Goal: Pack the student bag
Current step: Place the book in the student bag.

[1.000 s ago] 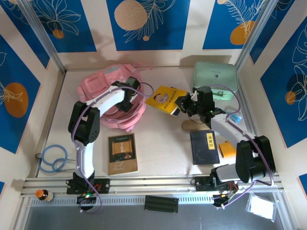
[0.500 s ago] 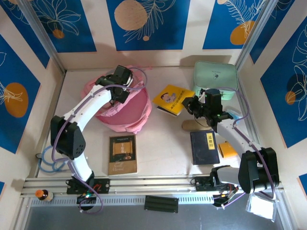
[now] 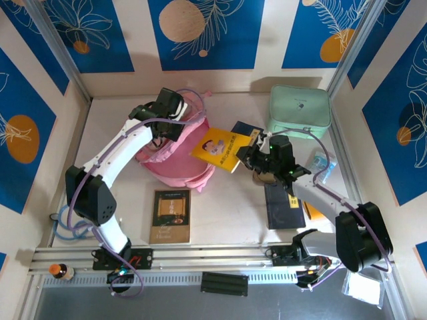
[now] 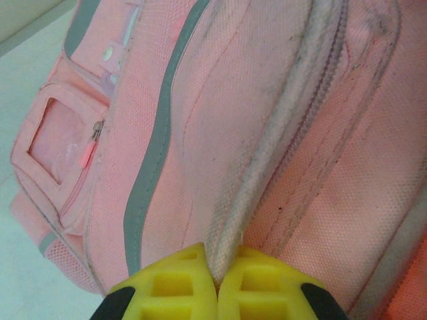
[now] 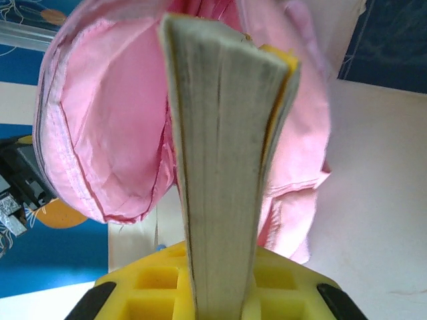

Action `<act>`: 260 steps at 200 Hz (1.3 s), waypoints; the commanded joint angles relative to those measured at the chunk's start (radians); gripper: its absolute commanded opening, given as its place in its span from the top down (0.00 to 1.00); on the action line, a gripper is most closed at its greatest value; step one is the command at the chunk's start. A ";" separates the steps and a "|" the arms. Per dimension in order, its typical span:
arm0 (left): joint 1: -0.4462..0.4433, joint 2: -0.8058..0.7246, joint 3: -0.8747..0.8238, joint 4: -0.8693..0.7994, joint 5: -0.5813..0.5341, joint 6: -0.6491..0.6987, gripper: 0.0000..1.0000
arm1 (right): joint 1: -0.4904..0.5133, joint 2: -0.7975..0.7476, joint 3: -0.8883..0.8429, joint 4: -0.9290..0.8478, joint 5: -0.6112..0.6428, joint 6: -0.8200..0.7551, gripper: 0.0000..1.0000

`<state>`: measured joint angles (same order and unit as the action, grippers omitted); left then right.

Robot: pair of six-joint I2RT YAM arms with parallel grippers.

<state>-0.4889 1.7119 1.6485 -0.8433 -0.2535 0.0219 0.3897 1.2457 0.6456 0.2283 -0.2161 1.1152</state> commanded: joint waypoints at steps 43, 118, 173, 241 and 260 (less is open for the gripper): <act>-0.016 -0.065 0.089 0.157 0.069 -0.045 1.00 | 0.103 0.188 0.228 0.154 0.018 0.043 1.00; -0.014 -0.126 0.086 0.221 0.092 -0.039 1.00 | 0.175 0.512 0.546 0.026 0.217 0.140 1.00; -0.011 -0.133 0.081 0.258 0.134 -0.068 1.00 | 0.199 0.699 0.686 0.097 0.274 0.145 0.99; 0.010 -0.126 0.052 0.297 0.160 -0.100 1.00 | 0.266 0.854 0.821 0.044 0.236 0.188 0.85; 0.019 -0.125 0.038 0.305 0.163 -0.105 1.00 | 0.266 0.917 0.916 -0.085 0.181 0.181 0.79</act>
<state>-0.4843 1.6436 1.6745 -0.6804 -0.1226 -0.0559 0.6491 2.0987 1.4487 0.2363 0.0349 1.2926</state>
